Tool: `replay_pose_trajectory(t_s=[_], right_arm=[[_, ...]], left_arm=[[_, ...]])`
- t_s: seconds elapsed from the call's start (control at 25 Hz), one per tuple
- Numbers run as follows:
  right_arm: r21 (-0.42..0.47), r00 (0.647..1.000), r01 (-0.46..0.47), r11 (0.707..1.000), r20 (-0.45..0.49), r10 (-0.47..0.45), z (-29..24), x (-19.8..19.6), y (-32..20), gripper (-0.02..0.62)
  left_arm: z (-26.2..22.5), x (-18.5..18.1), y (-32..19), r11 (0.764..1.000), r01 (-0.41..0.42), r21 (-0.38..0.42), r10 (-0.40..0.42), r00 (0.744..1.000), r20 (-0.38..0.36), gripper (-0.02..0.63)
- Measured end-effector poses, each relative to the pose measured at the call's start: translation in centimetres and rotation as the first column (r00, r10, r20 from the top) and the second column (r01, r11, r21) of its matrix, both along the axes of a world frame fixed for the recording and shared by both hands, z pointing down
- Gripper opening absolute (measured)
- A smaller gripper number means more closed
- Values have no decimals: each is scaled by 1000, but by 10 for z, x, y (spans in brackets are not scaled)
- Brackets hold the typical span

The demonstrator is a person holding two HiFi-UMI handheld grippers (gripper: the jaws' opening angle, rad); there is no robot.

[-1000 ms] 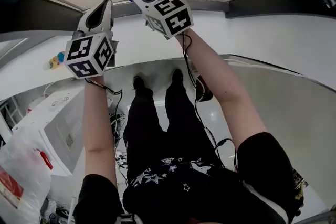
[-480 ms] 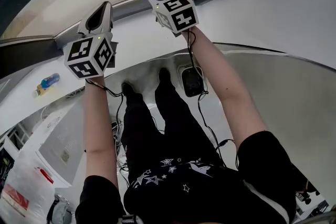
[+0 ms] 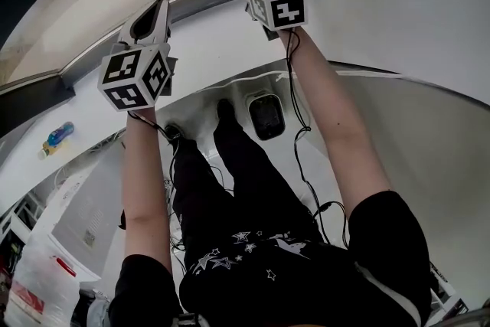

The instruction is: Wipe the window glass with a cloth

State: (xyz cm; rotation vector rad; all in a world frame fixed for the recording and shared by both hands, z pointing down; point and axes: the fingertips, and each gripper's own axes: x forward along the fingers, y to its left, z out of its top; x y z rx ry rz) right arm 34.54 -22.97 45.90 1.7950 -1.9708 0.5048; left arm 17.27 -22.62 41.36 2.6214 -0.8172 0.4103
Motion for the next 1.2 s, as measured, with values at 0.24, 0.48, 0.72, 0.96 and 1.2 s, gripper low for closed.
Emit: replay_pose_trajectory(t_s=[0.24, 0.48, 0.72, 0.96, 1.2], right_arm=[[-16, 1000, -1, 1000, 17, 1, 7, -1, 6, 72], [-45, 988, 147, 988, 63, -144, 30, -103, -3, 72], [-81, 913, 405, 911, 85, -398, 46, -272, -22, 72], [-84, 774, 633, 770, 71, -629, 68, -439, -34, 72], [-80, 698, 716, 693, 70, -713, 82, -550, -65, 72]], left_arm=[[2, -1, 1, 1000, 11, 20, -11, 1000, 13, 8], [22, -71, -13, 990, 143, 18, -144, 988, 52, 8], [36, -214, -32, 942, 335, 0, -334, 939, 83, 8], [56, -349, -28, 885, 465, -10, -460, 879, 123, 8], [77, -426, -35, 856, 515, -50, -505, 853, 135, 8]])
